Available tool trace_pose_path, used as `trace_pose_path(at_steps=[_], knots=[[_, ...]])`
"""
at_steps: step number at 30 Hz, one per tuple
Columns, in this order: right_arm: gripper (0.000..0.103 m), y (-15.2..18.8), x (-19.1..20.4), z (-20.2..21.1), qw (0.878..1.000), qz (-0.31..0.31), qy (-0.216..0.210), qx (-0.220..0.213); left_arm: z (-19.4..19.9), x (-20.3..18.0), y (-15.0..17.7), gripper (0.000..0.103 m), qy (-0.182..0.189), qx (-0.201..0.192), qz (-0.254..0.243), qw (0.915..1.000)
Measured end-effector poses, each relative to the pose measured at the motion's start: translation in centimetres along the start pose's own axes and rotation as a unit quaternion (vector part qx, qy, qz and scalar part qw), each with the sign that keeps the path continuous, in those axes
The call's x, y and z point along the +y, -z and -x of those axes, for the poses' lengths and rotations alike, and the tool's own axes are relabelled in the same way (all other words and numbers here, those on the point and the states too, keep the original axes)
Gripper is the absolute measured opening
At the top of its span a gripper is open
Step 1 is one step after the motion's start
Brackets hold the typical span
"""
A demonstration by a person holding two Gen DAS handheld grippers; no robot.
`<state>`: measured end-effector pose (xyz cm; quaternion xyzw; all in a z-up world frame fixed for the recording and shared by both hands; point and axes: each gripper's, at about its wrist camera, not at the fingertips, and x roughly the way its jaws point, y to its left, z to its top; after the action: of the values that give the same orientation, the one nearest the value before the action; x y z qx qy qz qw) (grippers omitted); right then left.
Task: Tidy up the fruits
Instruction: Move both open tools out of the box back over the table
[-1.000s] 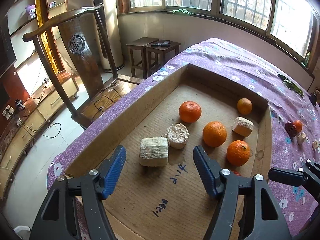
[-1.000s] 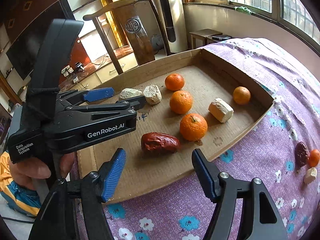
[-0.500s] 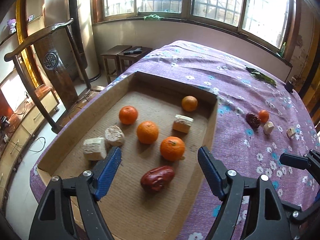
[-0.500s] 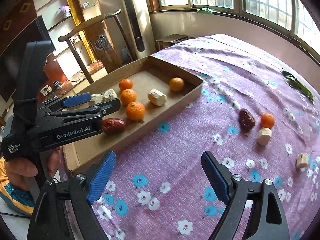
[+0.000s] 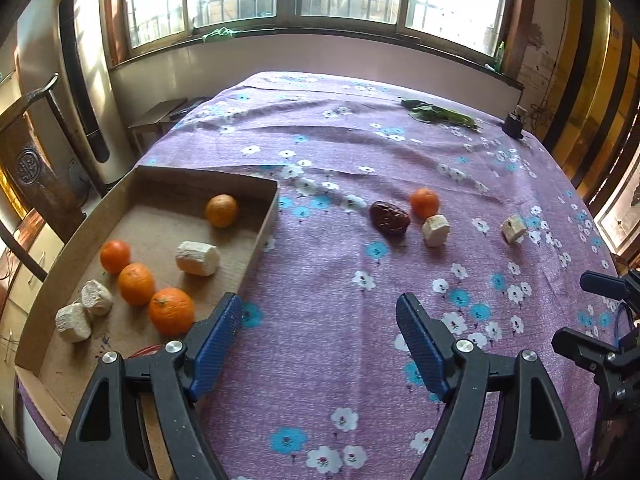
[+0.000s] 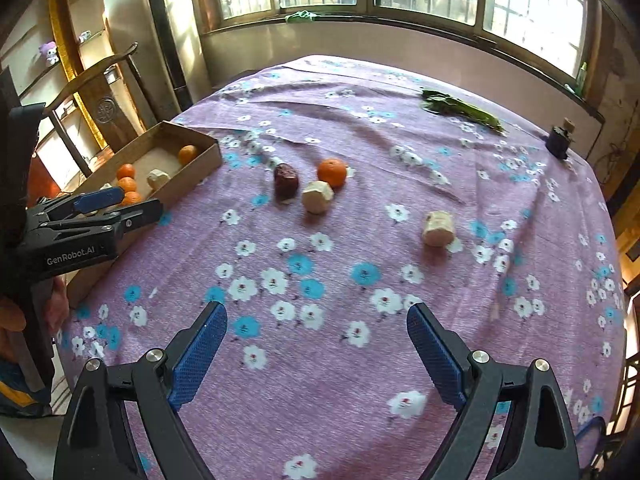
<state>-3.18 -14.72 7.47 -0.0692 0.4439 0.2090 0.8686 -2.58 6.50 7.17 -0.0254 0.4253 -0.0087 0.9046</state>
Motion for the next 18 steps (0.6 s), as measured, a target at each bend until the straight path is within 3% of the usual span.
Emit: trace_pose_path(at_steps=[4,11,18], knots=[[0.094,-0.7,-1.1,-0.6,1.0,0.013,0.009,-0.002,-1.2,-1.5,-0.9,0.079,0.003,0.009,0.001,1.0],[0.094,-3.5,-0.5,-4.3,0.999,0.046,-0.01,0.008,-3.3,-2.5,-2.1,0.079,-0.001,0.028,0.004,0.9996],[0.094,-8.8,-3.5,-8.7,1.0,0.006,-0.01,0.017,-4.3,-1.3,-2.3,0.079,-0.015,0.039,0.016,0.999]])
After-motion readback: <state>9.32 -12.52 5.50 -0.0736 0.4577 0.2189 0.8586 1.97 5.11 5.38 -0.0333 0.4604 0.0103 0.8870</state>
